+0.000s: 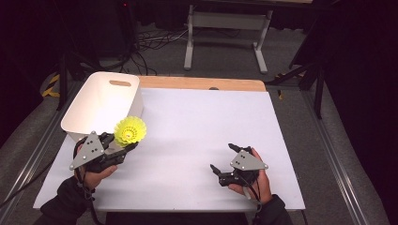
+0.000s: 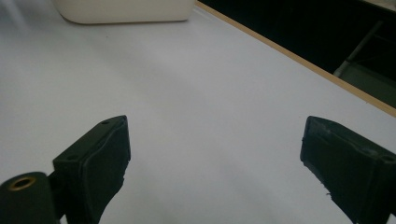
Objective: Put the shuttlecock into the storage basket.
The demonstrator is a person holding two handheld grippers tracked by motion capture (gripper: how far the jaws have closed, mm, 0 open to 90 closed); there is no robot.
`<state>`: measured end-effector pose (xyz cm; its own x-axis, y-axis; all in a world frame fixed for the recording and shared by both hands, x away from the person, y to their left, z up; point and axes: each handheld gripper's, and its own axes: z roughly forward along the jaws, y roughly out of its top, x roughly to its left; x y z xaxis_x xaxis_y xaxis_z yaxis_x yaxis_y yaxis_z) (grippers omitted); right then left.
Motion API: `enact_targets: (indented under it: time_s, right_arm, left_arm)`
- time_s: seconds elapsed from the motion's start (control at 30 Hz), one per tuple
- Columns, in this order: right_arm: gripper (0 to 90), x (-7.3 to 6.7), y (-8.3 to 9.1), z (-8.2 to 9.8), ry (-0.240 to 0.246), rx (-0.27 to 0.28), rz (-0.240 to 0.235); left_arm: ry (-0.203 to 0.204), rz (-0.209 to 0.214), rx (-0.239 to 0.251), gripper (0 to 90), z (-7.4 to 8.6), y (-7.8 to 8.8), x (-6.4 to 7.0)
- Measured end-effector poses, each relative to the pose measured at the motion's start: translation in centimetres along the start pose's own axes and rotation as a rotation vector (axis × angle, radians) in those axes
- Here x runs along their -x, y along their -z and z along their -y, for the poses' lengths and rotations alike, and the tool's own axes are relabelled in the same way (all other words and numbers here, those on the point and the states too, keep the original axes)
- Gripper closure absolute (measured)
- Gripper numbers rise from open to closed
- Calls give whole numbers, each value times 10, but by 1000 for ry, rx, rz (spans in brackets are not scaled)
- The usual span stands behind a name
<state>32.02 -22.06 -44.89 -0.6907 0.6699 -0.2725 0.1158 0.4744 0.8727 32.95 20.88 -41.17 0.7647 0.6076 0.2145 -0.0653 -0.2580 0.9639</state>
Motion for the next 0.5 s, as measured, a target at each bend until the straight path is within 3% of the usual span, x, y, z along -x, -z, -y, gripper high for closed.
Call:
enact_targets:
  time_s: [0.4, 0.5]
  right_arm:
    - [95, 0, 0, 0, 10, 0, 3]
    - [96, 0, 0, 0, 10, 4, 2]
  left_arm:
    - [-2, -20, 7, 568, -4, 5, -3]
    - [13, -29, 18, 567, -6, 7, -7]
